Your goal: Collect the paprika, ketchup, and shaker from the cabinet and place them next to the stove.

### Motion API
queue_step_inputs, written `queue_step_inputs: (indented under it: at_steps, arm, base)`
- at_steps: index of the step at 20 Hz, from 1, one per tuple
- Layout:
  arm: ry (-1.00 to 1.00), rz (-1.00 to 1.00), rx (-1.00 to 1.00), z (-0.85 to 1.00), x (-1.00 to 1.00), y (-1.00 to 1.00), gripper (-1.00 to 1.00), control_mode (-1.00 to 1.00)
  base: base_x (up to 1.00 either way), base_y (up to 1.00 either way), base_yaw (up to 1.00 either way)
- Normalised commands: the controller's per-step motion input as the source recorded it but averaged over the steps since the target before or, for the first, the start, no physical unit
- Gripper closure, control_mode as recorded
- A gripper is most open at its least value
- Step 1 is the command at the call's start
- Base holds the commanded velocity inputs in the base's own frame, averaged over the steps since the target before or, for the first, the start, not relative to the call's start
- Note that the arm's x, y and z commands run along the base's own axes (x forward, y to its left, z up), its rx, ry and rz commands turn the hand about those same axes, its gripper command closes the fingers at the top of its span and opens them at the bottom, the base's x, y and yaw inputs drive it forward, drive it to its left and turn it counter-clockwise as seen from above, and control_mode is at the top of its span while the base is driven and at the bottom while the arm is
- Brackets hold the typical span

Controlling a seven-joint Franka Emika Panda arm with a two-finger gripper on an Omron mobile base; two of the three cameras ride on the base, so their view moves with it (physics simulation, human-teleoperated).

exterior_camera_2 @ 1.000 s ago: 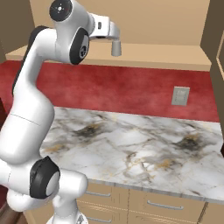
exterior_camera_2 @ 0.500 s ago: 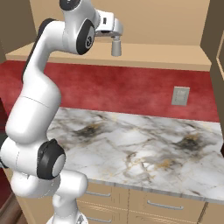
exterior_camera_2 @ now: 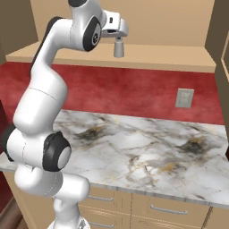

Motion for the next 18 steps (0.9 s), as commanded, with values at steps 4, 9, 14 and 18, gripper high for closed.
queue_step_inputs:
  at_steps: [4, 9, 14, 18]
  arm:
    - [0.04, -0.01, -0.01, -0.16, 0.3, -0.02, -1.0, -1.0]
    - [0.01, -0.01, 0.0, -0.23, 0.21, -0.13, -1.0, -1.0]
    - [0.0, -0.03, 0.0, -0.03, 0.0, -0.12, -1.0, -1.0]
    - [0.0, -0.03, 0.0, 0.0, 0.0, 0.0, -1.0, -1.0]
  base:
    - [0.0, 0.0, 0.0]
    - [0.0, 0.0, 0.0]
    - [0.0, 0.0, 0.0]
    - [0.0, 0.0, 0.0]
